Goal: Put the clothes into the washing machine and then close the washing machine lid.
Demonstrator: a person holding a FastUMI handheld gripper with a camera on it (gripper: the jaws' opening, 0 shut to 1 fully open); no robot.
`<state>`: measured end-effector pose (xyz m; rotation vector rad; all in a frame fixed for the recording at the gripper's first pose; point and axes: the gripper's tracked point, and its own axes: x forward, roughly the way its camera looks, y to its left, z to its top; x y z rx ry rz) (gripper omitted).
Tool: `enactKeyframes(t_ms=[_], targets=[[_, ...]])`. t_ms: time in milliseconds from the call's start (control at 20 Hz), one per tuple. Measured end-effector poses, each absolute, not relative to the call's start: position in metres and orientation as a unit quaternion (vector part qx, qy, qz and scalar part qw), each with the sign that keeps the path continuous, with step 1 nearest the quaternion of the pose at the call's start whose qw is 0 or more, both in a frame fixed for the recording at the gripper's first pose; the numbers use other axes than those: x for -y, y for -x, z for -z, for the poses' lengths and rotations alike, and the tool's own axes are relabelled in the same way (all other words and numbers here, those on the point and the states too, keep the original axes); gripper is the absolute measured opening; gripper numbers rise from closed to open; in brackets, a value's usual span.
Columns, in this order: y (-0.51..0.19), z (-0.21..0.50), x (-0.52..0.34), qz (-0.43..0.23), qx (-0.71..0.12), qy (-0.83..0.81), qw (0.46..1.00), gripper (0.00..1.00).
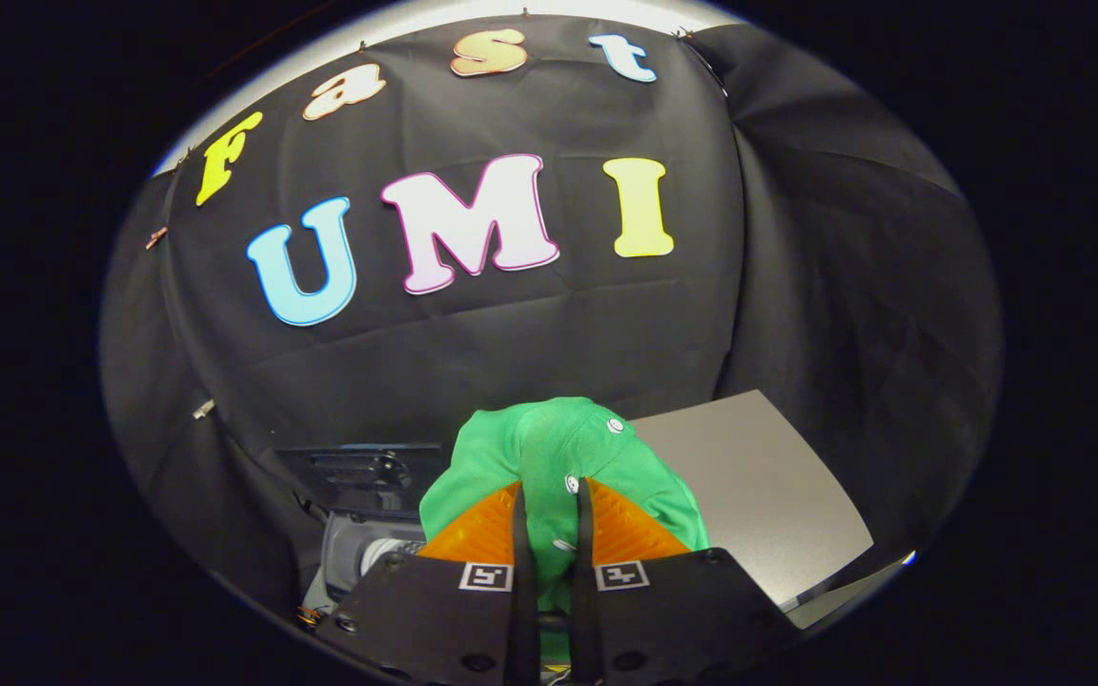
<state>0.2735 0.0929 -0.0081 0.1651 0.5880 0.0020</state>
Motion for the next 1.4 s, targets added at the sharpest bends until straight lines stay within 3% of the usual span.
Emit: enactKeyframes(t_ms=[650, 1400], targets=[[-0.252, 0.021, -0.293, -0.152, -0.302, -0.088, 0.937, 0.17], [-0.268, 0.219, -0.392, -0.190, -0.356, -0.020, 0.915, 0.17]])
